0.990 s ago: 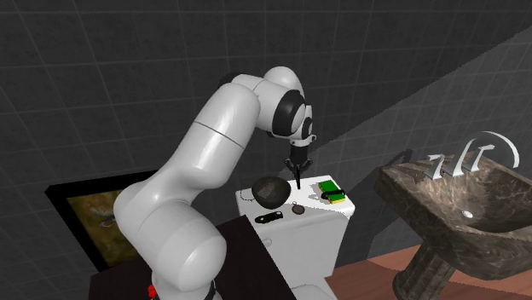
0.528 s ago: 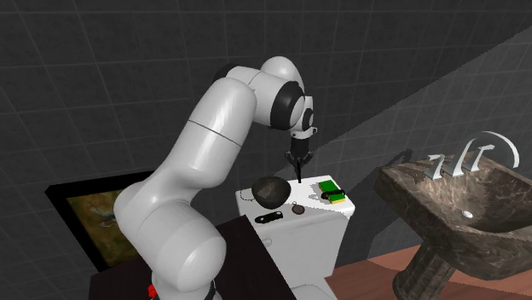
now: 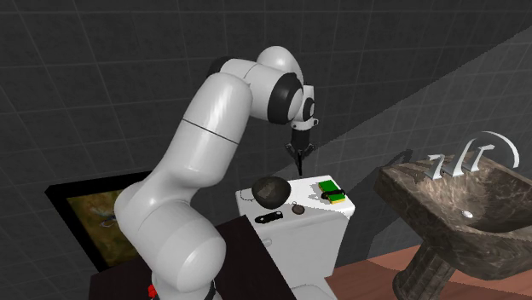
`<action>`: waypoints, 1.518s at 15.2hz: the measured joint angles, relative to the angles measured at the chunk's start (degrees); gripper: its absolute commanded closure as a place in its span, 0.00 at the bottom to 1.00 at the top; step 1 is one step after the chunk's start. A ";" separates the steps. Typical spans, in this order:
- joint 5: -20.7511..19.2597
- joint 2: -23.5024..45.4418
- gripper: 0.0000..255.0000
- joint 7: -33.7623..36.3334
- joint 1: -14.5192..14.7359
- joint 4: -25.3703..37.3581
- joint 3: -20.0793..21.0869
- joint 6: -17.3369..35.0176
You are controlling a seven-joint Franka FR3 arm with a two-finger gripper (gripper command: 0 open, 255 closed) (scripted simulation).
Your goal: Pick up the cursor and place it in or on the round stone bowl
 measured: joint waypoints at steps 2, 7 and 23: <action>0.23 -0.81 1.00 -0.22 -0.10 0.28 0.16 -1.06; 0.88 -7.79 1.00 2.16 0.00 -10.51 1.35 2.56; 0.86 -16.59 1.00 8.50 1.54 -31.87 3.17 14.85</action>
